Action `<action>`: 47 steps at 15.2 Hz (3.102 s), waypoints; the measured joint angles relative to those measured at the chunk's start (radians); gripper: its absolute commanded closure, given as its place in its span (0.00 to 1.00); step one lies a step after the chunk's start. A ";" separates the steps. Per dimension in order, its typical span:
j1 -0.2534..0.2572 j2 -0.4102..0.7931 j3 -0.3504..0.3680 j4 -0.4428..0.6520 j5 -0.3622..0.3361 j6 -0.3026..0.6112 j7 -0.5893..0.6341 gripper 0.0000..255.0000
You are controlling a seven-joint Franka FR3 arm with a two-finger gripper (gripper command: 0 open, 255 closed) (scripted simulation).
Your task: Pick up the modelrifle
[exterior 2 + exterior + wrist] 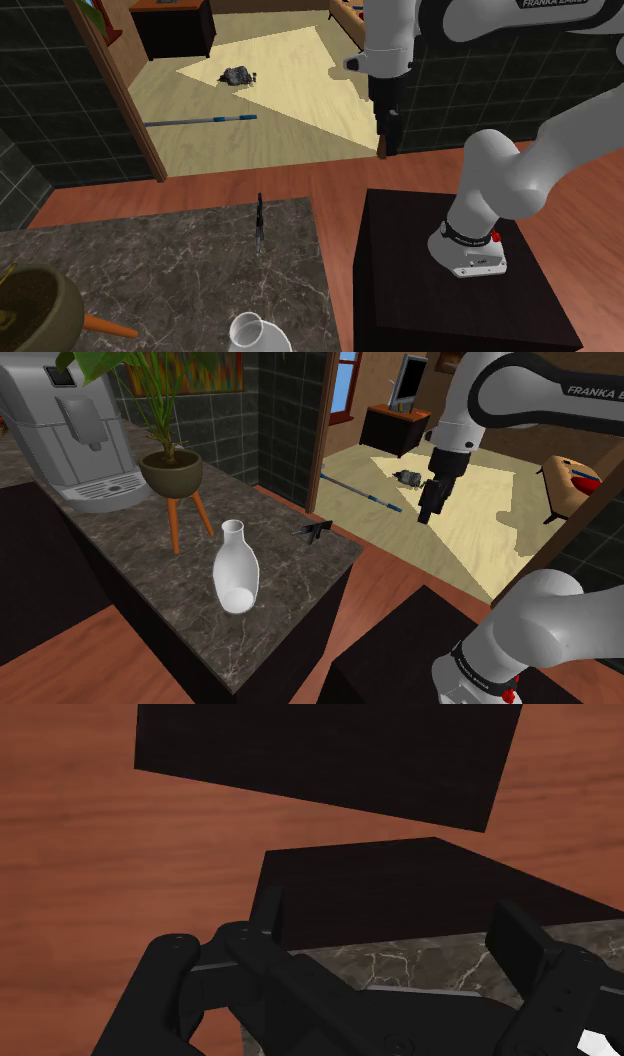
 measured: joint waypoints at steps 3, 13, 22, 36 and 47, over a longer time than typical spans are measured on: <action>-0.007 0.035 0.026 0.007 0.029 0.021 0.065 0.00; -0.067 0.364 0.191 0.125 0.207 0.212 0.578 0.00; -0.116 0.699 0.245 0.302 0.266 0.383 0.994 0.00; -0.133 1.040 0.211 0.485 0.296 0.564 1.335 0.00; -0.133 1.062 0.210 0.480 0.297 0.590 1.328 1.00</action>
